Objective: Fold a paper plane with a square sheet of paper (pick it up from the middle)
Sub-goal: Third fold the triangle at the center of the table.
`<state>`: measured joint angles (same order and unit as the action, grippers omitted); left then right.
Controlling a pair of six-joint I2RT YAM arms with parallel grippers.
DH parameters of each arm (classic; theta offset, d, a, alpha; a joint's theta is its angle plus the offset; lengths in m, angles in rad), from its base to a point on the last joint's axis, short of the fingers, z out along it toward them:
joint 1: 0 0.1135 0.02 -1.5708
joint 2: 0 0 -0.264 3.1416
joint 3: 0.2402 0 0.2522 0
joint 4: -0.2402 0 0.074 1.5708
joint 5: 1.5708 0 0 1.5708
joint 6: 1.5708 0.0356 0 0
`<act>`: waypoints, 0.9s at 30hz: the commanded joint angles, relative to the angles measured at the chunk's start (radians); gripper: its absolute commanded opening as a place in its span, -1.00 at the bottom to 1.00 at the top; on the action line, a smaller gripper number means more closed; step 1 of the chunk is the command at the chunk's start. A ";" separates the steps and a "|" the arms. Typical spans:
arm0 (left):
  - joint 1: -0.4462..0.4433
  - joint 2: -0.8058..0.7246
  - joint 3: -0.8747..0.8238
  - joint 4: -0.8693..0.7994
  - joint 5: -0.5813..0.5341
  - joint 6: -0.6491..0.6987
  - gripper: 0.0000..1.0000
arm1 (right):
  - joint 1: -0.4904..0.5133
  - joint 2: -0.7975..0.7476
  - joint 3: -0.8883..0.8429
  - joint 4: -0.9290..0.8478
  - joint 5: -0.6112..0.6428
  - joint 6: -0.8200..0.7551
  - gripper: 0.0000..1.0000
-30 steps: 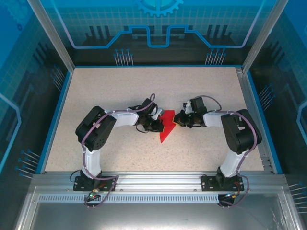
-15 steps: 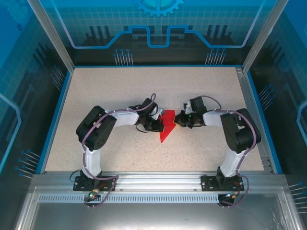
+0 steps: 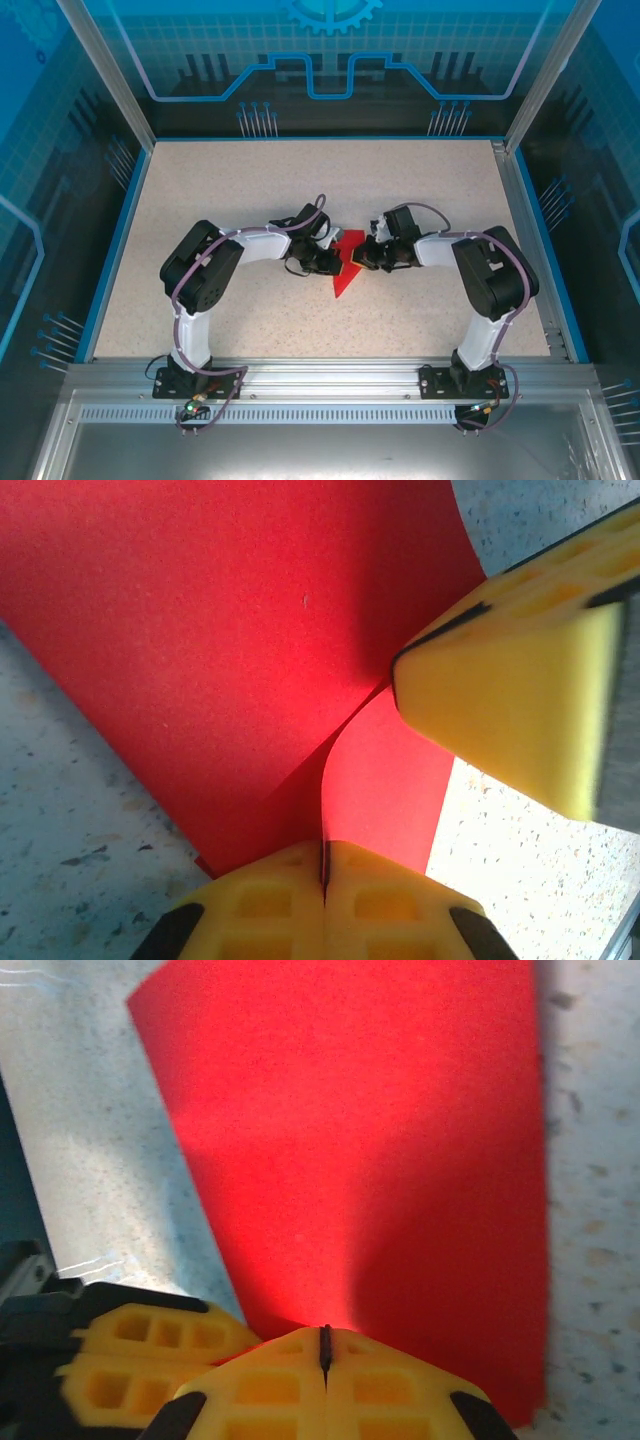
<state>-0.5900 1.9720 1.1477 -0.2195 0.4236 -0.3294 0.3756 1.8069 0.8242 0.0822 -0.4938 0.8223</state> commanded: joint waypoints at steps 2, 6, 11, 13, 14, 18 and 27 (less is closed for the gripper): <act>0.001 0.043 -0.011 -0.074 -0.058 0.032 -0.92 | 0.019 0.014 -0.026 -0.032 0.055 -0.014 -0.99; 0.005 0.024 -0.005 -0.082 -0.080 0.022 -0.71 | 0.028 0.030 -0.039 -0.020 0.075 0.038 -1.00; 0.032 -0.069 -0.008 -0.082 -0.097 -0.026 -0.36 | 0.058 0.027 -0.052 -0.020 0.131 0.092 -1.00; 0.039 -0.108 -0.015 -0.091 -0.111 -0.041 -0.23 | 0.063 0.020 -0.061 -0.010 0.141 0.120 -0.99; 0.045 -0.128 -0.021 -0.098 -0.121 -0.055 -0.20 | 0.064 0.012 -0.063 -0.005 0.145 0.127 -0.99; 0.053 -0.192 -0.049 -0.105 -0.117 -0.115 -0.16 | 0.072 -0.016 -0.067 -0.023 0.175 0.153 -0.99; 0.003 -0.164 -0.097 0.078 0.150 -0.260 -0.68 | 0.075 0.004 -0.050 -0.046 0.178 0.150 -0.98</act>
<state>-0.5606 1.7741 1.0599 -0.2096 0.4595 -0.5232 0.4381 1.7885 0.7891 0.1287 -0.3630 0.9649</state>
